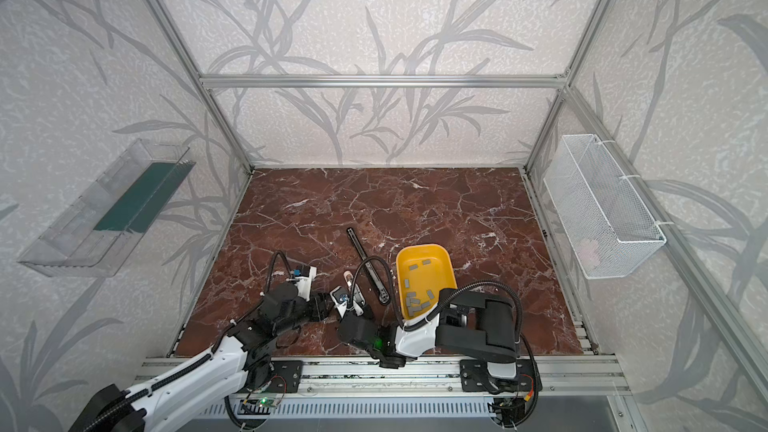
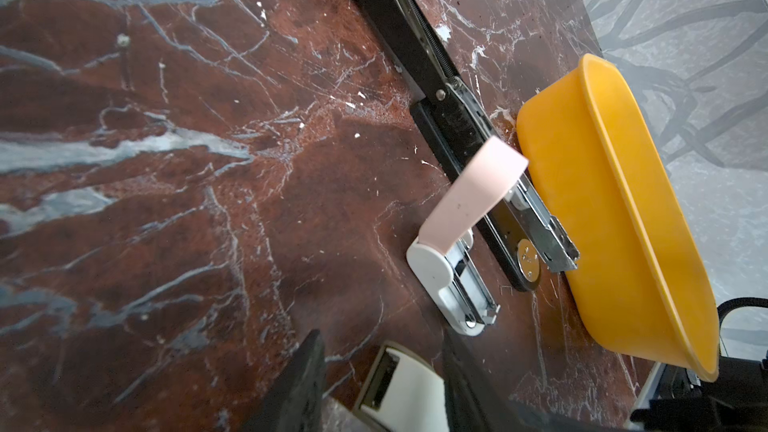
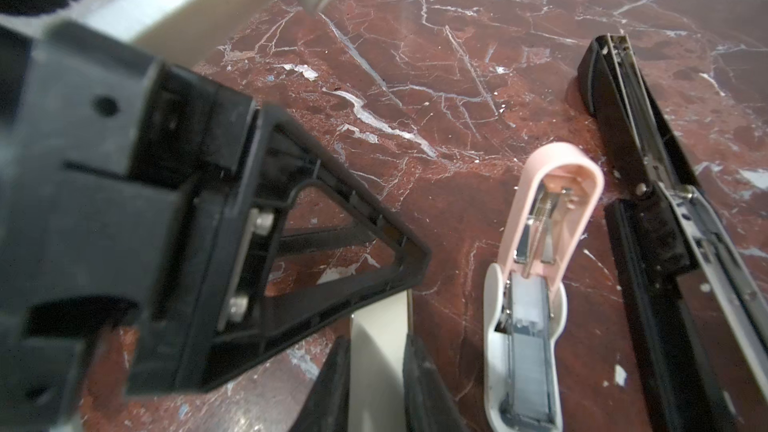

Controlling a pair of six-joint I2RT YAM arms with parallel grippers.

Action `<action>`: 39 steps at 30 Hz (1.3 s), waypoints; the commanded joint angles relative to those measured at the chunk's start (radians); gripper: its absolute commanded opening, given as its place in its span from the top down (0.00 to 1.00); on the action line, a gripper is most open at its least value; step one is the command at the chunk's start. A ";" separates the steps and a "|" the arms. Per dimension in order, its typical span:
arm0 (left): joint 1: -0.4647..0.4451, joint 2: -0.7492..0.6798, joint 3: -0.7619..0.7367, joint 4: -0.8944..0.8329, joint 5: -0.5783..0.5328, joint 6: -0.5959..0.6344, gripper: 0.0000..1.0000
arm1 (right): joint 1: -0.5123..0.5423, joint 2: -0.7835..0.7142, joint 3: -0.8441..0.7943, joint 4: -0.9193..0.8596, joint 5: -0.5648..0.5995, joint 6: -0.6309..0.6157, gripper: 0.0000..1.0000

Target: Load the staples into the stapler

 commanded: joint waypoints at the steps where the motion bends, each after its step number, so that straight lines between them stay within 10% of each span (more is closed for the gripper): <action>1: -0.005 0.002 -0.014 0.015 -0.013 0.012 0.53 | 0.008 0.067 -0.039 -0.110 -0.051 0.030 0.76; 21: -0.007 -0.002 -0.011 0.007 -0.021 0.011 0.53 | 0.012 0.059 -0.042 -0.106 -0.052 0.032 0.75; 39: -0.005 -0.221 0.014 -0.203 -0.190 -0.024 0.52 | 0.012 -0.036 0.110 -0.274 -0.028 -0.081 0.40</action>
